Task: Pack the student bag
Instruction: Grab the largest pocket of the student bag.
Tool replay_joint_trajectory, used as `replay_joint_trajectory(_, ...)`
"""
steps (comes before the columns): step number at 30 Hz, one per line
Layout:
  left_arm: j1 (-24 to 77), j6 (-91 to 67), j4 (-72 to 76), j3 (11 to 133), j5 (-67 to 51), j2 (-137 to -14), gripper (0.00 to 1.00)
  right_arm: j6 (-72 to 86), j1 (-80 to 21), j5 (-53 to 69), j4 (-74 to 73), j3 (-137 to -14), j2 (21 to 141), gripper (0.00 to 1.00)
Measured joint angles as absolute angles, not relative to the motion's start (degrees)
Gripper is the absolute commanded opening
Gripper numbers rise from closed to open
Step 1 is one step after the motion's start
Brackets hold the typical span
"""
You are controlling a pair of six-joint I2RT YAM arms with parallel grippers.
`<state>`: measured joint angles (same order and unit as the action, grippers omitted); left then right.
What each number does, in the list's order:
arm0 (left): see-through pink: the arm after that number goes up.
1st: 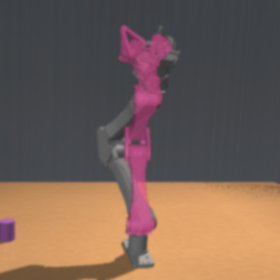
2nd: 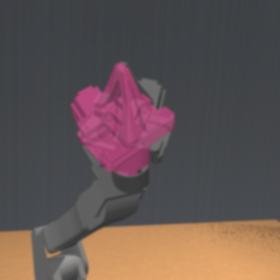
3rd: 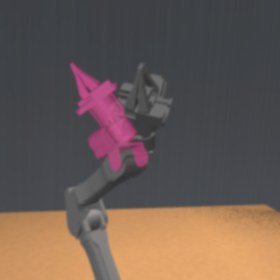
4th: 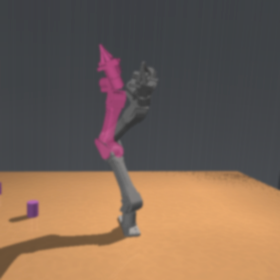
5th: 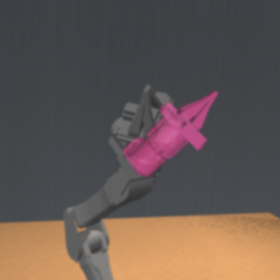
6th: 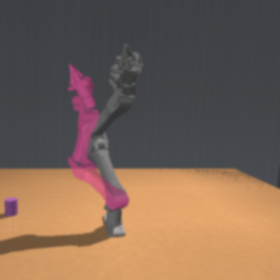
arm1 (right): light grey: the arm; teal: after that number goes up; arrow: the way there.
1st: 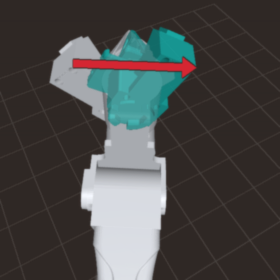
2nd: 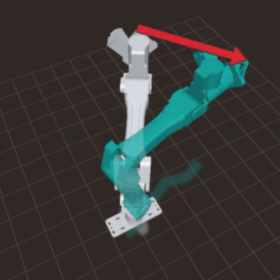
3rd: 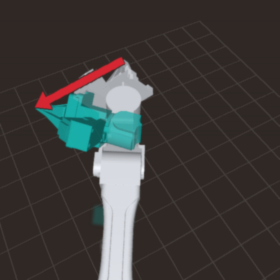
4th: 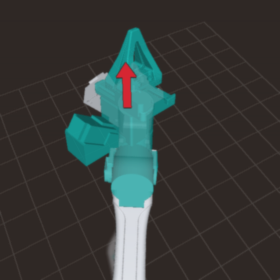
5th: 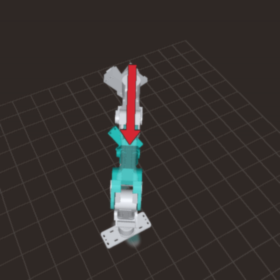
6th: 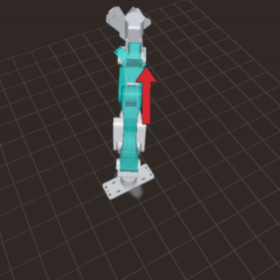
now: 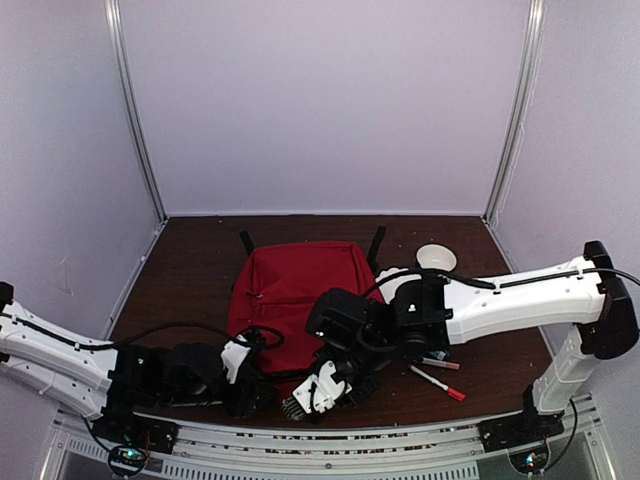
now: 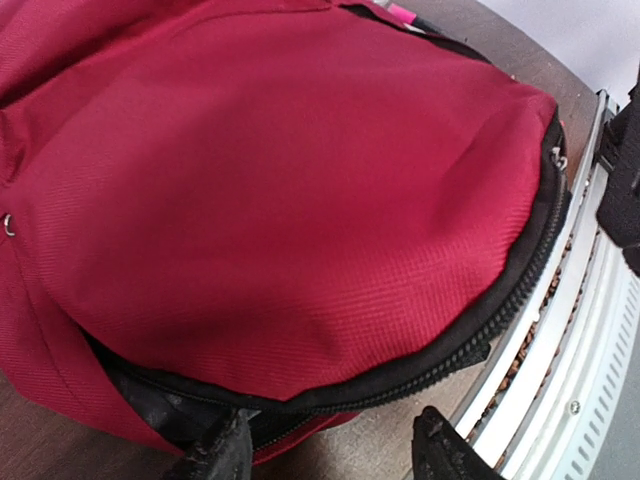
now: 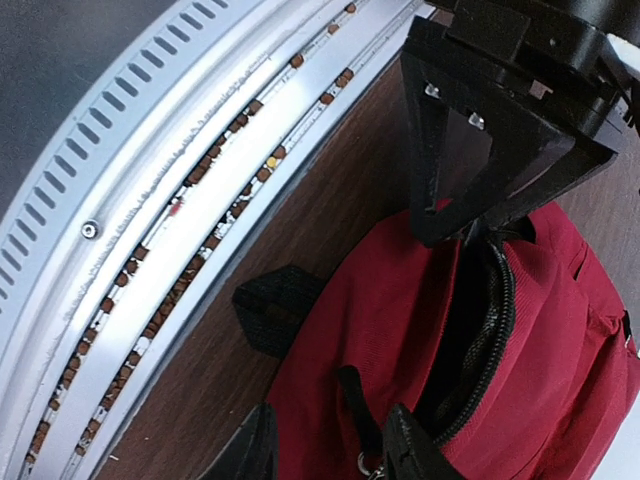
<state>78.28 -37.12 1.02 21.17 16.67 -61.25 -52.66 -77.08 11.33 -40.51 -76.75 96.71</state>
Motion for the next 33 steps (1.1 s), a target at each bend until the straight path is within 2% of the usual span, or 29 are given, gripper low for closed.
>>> replay_joint_trajectory(7,77.9,-37.1,1.8,23.0,15.2,-65.1,0.56,-55.2,-78.1,5.7,-38.9,-77.8,101.8,0.33)
replay_joint_trajectory(9,77.9,-37.1,2.0,23.2,15.1,-65.1,0.57,-55.8,-78.6,3.9,-38.7,-77.8,102.8,0.24)
replay_joint_trajectory(12,77.8,-37.0,2.0,23.2,15.2,-65.0,0.60,-56.9,-79.3,0.9,-37.9,-77.7,104.0,0.06)
replay_joint_trajectory(15,77.8,-36.4,1.5,23.3,15.2,-64.3,0.64,-56.7,-79.6,-1.2,-36.9,-77.7,103.8,0.00)
replay_joint_trajectory(25,77.6,-28.7,-1.7,31.9,15.6,-68.3,0.66,-52.2,-77.9,0.6,-36.7,-74.4,92.1,0.01)
replay_joint_trajectory(29,76.9,-25.0,-2.3,35.9,15.0,-73.5,0.65,-45.8,-73.7,6.9,-37.6,-72.2,86.9,0.10)
replay_joint_trajectory(33,76.6,-23.1,-4.3,39.3,14.0,-77.9,0.65,-37.8,-68.0,16.0,-37.9,-67.4,83.5,0.13)
